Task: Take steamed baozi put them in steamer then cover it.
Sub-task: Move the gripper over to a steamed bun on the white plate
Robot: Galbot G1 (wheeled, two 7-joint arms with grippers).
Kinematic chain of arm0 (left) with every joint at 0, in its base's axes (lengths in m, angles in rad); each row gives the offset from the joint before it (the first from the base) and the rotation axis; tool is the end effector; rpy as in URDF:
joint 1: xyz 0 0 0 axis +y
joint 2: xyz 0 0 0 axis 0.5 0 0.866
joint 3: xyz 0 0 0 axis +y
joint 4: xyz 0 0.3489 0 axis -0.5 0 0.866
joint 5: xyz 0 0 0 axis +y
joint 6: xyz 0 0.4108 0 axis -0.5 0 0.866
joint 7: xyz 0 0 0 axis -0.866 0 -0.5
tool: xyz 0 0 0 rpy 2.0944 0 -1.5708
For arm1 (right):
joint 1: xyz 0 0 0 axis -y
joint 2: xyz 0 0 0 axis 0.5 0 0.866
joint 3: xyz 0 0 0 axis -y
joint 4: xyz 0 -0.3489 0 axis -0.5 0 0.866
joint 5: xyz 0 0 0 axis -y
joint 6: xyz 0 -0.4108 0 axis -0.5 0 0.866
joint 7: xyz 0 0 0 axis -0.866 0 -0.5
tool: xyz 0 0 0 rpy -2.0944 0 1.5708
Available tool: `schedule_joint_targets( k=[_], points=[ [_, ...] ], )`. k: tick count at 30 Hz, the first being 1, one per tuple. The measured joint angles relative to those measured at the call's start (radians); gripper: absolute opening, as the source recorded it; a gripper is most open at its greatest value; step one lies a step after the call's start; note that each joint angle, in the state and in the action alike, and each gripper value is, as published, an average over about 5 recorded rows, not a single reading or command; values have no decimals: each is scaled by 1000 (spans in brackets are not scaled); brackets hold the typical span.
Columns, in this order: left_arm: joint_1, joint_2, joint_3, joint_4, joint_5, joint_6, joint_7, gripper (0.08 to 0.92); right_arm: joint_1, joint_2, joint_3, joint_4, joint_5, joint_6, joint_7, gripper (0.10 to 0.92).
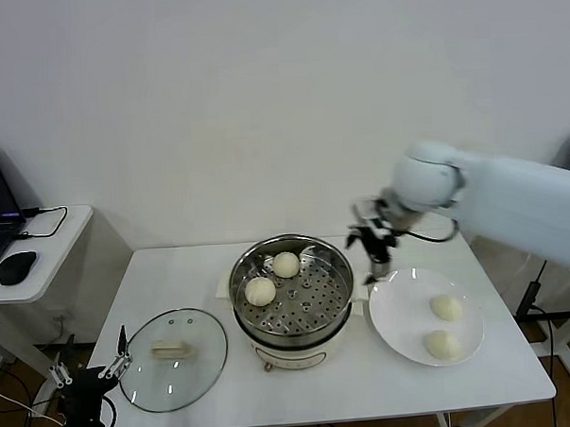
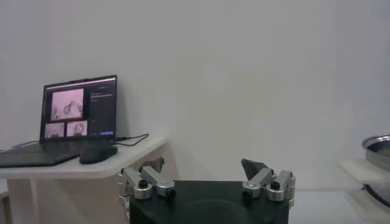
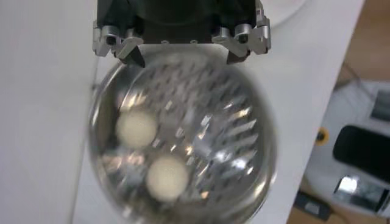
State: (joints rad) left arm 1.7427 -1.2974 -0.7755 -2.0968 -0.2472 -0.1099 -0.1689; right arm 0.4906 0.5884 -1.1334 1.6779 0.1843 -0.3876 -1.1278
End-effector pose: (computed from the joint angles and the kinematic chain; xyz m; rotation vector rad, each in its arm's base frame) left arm 0.1915 0.1238 -0.3076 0.3547 -3.1101 -0.1943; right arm 0.5063 -0.0278 -0.0519 1.4306 -1.3927 1.4874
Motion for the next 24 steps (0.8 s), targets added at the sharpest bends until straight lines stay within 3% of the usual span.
schedule_joint_targets(
  k=[10,24],
  points=[
    [7,-2,-4,10,13,9,0,823,-396,-190,284,12,-197,76,-2,823],
    [17,-12,-9,15,19,10,0,823,-709,-220,481,-41,-340,102,38,823]
  ],
)
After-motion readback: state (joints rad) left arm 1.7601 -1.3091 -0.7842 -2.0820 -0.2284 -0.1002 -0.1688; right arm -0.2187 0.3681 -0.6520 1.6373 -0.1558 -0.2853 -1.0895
